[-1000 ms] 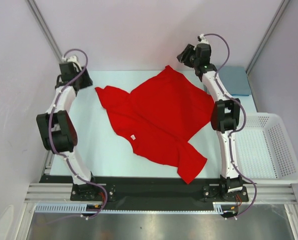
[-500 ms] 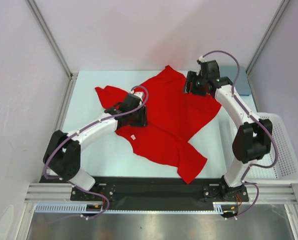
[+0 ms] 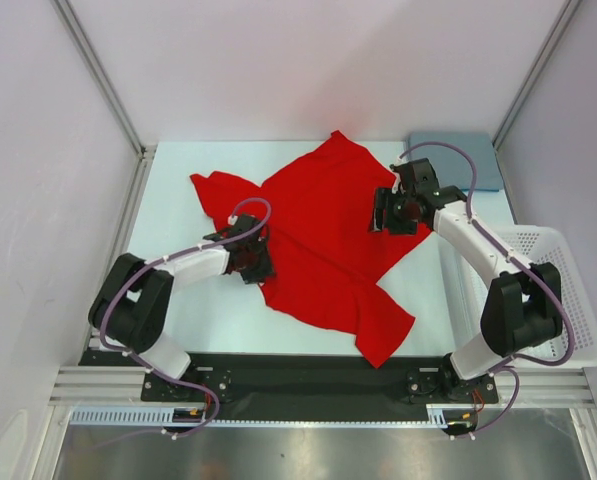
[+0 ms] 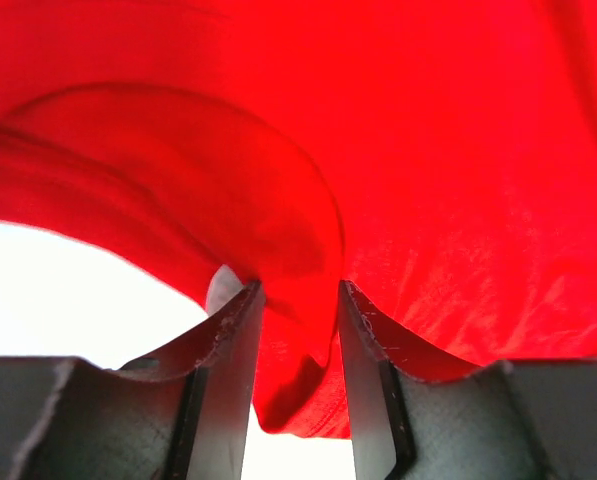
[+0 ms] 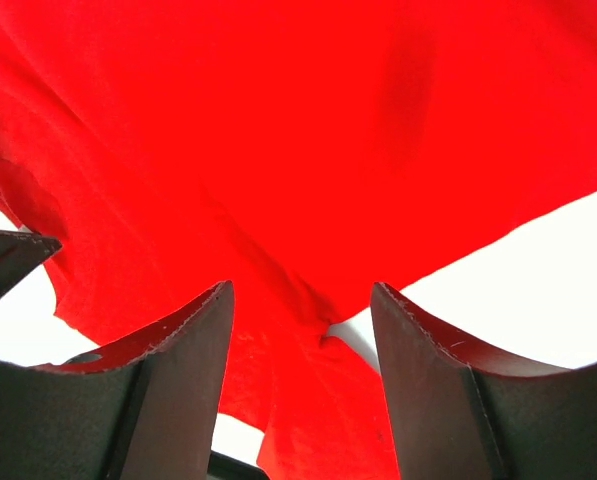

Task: Fold and stack the t-shirts
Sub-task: Flatten the tshirt out

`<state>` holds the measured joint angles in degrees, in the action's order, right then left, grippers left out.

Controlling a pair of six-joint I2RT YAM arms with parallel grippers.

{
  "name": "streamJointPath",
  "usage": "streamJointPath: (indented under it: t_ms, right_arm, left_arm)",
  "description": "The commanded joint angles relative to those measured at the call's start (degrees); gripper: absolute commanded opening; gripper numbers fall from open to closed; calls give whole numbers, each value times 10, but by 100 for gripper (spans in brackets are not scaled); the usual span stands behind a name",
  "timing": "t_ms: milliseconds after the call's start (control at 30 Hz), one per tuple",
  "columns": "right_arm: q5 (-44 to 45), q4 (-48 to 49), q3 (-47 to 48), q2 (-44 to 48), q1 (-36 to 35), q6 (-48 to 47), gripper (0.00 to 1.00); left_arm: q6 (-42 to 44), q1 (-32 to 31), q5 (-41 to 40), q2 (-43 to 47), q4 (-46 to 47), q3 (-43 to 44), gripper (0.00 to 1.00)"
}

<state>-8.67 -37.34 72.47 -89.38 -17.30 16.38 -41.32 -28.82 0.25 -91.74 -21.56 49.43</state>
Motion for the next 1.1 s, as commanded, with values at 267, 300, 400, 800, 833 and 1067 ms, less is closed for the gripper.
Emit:
streamJointPath:
  t_ms: [267,300,400,800,833,1067]
  right_arm:
    - [-1,9,20,-7,-9,-21,64]
    - [1,5,21,-13,-12,-21,64]
    - [0,5,7,-17,-31,-22,64]
    - [-14,13,23,-71,-191,0,61]
    - [-21,24,21,-71,-195,7,60]
    - [-111,124,-5,-88,-288,28,56]
  left_arm:
    - [-32,238,28,130,-88,-144,43]
    - [-22,255,16,153,-110,-145,43]
    - [18,321,-1,222,-156,-140,42]
    - [19,215,106,251,-41,-91,80]
    - [19,216,103,219,-36,-87,78]
    - [69,220,59,128,-25,-22,66]
